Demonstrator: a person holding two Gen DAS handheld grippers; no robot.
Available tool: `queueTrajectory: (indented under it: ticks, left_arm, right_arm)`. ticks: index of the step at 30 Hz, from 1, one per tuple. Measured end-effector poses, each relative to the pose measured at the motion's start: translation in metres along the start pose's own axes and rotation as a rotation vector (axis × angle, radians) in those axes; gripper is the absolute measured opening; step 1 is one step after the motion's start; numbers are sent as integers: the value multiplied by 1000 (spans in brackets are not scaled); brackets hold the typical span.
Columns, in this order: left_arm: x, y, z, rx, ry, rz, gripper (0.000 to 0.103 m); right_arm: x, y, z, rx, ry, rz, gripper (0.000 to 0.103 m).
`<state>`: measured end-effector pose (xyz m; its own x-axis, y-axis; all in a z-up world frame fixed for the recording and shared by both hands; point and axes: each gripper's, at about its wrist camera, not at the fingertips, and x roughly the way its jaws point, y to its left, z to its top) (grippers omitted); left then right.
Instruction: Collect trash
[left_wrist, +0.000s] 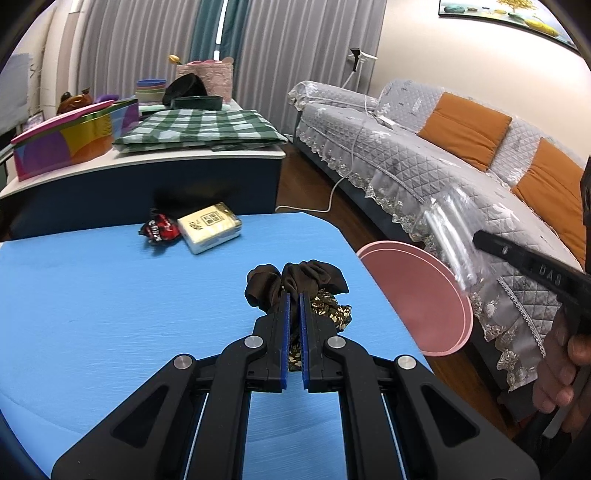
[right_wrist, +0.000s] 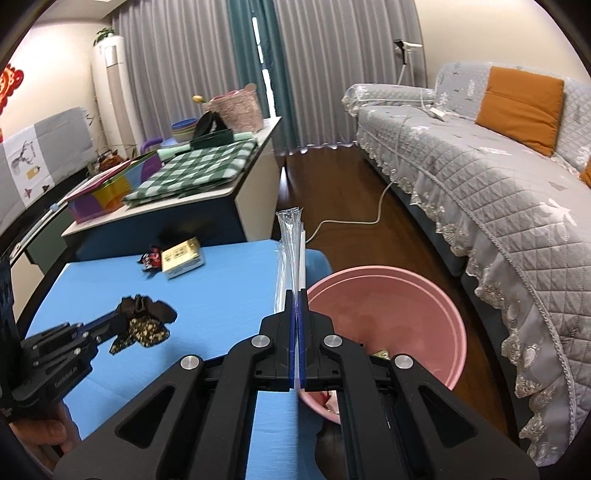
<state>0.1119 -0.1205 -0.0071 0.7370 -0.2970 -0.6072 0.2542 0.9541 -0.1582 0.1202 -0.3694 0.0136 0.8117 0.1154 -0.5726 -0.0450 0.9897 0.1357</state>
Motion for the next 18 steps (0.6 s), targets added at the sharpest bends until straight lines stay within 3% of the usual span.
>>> queueTrajectory:
  ticks: [8, 18]
  left_arm:
    - [7, -17, 9, 33, 5, -15, 5]
    - [27, -48, 24, 49, 9, -50, 5]
  right_arm:
    - [-14, -40, 22, 75, -50, -66, 1]
    - [-13, -74, 35, 116, -44, -110, 1]
